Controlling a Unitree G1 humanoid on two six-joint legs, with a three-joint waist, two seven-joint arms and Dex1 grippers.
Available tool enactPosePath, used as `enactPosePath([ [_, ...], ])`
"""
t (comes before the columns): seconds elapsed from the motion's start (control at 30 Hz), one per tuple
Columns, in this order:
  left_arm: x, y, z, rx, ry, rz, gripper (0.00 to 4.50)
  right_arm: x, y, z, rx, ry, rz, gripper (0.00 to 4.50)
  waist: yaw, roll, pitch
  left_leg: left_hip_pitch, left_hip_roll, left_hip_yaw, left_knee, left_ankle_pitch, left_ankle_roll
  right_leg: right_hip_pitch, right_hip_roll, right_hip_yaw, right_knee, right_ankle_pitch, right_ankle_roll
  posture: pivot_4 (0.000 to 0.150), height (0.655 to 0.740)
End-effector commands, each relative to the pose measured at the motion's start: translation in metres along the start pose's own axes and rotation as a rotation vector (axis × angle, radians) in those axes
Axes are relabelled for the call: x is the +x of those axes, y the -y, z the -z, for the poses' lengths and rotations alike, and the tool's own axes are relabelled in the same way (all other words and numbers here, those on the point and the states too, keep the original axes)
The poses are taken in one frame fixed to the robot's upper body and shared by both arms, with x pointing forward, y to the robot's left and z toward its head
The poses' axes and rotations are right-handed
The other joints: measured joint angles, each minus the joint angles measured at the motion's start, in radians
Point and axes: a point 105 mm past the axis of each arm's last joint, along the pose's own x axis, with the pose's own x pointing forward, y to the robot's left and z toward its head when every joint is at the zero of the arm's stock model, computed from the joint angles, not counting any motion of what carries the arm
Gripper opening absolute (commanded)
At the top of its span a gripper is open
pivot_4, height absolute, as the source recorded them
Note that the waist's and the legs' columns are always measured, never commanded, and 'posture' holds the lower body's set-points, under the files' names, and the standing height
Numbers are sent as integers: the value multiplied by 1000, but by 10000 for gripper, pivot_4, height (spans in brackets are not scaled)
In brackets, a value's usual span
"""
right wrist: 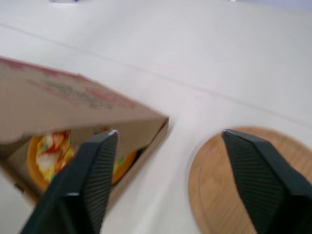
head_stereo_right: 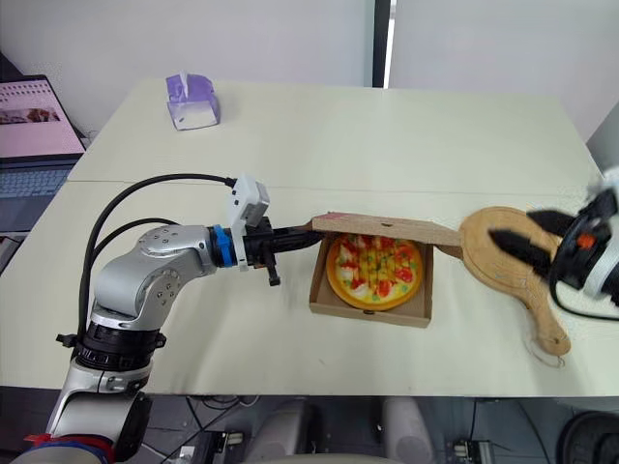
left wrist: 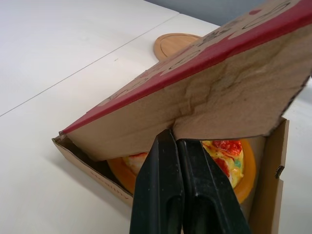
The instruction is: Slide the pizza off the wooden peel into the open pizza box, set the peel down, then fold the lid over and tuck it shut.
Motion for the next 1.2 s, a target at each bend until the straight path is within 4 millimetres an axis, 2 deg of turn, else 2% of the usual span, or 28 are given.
enactPosePath([
  [0.03,0,7,-7,47,13,31,0,19,-10,-14,-19,36,-73,21239,-1,0,0,0,0,1,0,0,0,0,0,1,0,0,0,1500,7192],
  [0.17,-3,12,-6,65,10,65,0,41,-37,-8,-48,-23,-216,6666,1,0,0,0,0,-1,0,0,0,-2,-1,0,0,3,-5,1500,7192],
  [0.23,-4,14,-7,67,16,83,0,46,-42,-3,-64,-55,-244,256,3,0,0,0,0,-1,0,0,0,-3,-1,-1,0,3,-5,1500,7192],
  [0.27,-5,14,-8,63,20,87,0,47,-43,-1,-65,-65,-248,256,5,0,0,-1,0,-2,0,0,0,-3,-2,-1,0,3,-5,1500,7192],
  [0.37,-16,21,-4,123,-34,189,5315,51,-49,6,-70,-95,-285,0,5,0,0,-2,0,-2,0,0,0,-4,-2,-2,-1,3,-5,1500,7192],
  [0.47,-30,22,-4,162,-88,271,13898,52,-54,11,-79,-112,-308,0,4,0,0,-2,0,-1,0,0,0,-5,-2,-2,0,3,-5,1500,7192],
  [0.53,-35,14,-8,180,-98,271,20331,52,-55,13,-77,-117,-313,0,5,0,0,-2,0,-2,0,-1,1,-5,-2,-2,0,3,-5,1500,7192],
  [0.7,-55,-7,-38,145,-85,254,36563,51,-56,18,-83,-129,-317,0,3,-1,0,-3,0,-1,1,-1,1,-5,-1,-2,0,3,-5,1500,7192],
  [0.8,-56,-17,-71,120,6,210,36563,49,-58,24,-87,-141,-315,0,4,-1,1,-3,0,-1,1,-1,1,-5,-1,-2,0,1,-2,1500,7192],
  [0.9,-48,-16,-85,104,49,221,36563,49,-58,29,-95,-153,-309,0,3,-1,1,-3,0,-2,1,-1,1,-5,-1,-3,0,2,-3,1500,7192],
  [0.93,-40,-14,-84,110,45,235,36563,49,-60,33,-100,-163,-312,0,3,-1,1,-3,0,-1,1,-1,2,-5,-2,-2,0,3,-4,1500,7192],
  [1.03,-19,-8,-68,163,-22,268,31124,49,-68,45,-121,-191,-328,0,4,-1,1,-3,0,-1,1,-1,2,-5,-2,-2,0,3,-4,1500,7192],
  [1.13,-4,1,-43,267,-122,343,21787,51,-75,54,-151,-211,-339,0,4,-1,1,-3,0,-1,1,-1,2,-6,-2,-2,0,3,-5,1500,7192],
  [1.2,5,6,-34,313,-148,383,15322,51,-78,58,-164,-217,-346,0,3,-1,1,-3,0,-1,1,-1,2,-6,-2,-1,1,3,-5,1500,7192],
])
